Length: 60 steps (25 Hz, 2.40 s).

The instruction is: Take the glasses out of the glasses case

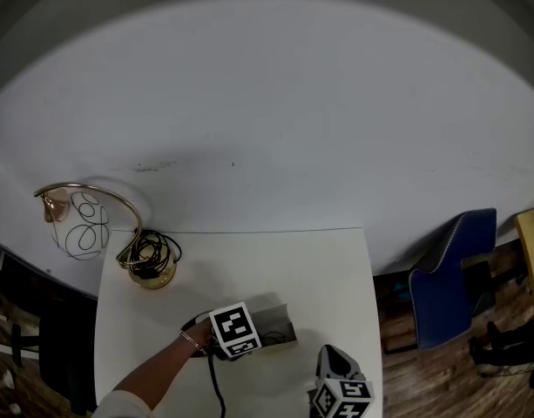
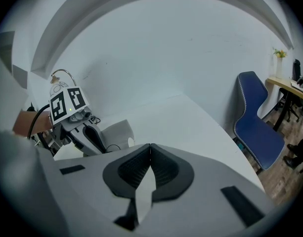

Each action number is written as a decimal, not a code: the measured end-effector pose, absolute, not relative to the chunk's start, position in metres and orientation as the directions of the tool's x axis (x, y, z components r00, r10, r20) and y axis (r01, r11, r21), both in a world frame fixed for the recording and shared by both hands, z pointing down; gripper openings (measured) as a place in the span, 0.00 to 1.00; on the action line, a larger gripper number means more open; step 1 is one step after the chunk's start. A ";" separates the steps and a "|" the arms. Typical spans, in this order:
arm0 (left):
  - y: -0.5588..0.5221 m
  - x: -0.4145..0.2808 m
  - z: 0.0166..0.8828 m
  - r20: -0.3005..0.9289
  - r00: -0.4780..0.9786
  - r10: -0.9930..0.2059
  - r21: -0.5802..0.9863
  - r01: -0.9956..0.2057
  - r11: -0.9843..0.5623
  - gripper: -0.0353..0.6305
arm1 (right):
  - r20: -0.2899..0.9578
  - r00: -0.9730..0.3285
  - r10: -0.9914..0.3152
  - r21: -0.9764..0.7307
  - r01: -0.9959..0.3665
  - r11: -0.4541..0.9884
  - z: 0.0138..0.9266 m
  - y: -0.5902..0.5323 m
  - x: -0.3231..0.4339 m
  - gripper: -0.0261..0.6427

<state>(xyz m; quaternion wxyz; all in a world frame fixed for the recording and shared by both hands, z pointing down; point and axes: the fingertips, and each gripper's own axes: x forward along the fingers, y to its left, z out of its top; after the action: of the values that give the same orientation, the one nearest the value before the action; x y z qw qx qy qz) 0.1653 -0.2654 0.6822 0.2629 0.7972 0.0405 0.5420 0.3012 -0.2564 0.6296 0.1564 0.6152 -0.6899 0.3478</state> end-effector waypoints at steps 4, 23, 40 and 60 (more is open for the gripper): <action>-0.270 0.165 0.679 0.837 0.445 0.320 0.455 -0.240 -0.858 0.12 | 0.645 -0.192 -0.739 -0.280 -0.960 0.004 0.631 -0.255 0.305 0.09; -0.319 0.147 0.606 0.655 0.746 -0.123 0.393 -0.476 -0.787 0.12 | 0.596 -0.167 -0.785 -0.230 -0.973 0.032 0.591 -0.252 0.299 0.09; -0.302 0.079 0.445 0.208 0.630 -0.748 0.285 -0.771 -0.570 0.12 | 0.406 -0.226 -0.886 -0.121 -0.974 0.193 0.495 -0.282 0.258 0.09; -0.251 0.002 0.395 -0.076 0.186 -0.980 0.058 -0.980 -0.191 0.12 | 0.269 -0.227 -0.936 -0.008 -0.972 0.234 0.438 -0.279 0.216 0.09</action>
<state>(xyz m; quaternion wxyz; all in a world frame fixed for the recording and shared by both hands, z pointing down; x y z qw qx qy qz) 0.0023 -0.2507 0.3955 -0.0019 0.7701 -0.6362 -0.0475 0.2162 -0.2789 0.4378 0.1041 0.6127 -0.7785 0.0873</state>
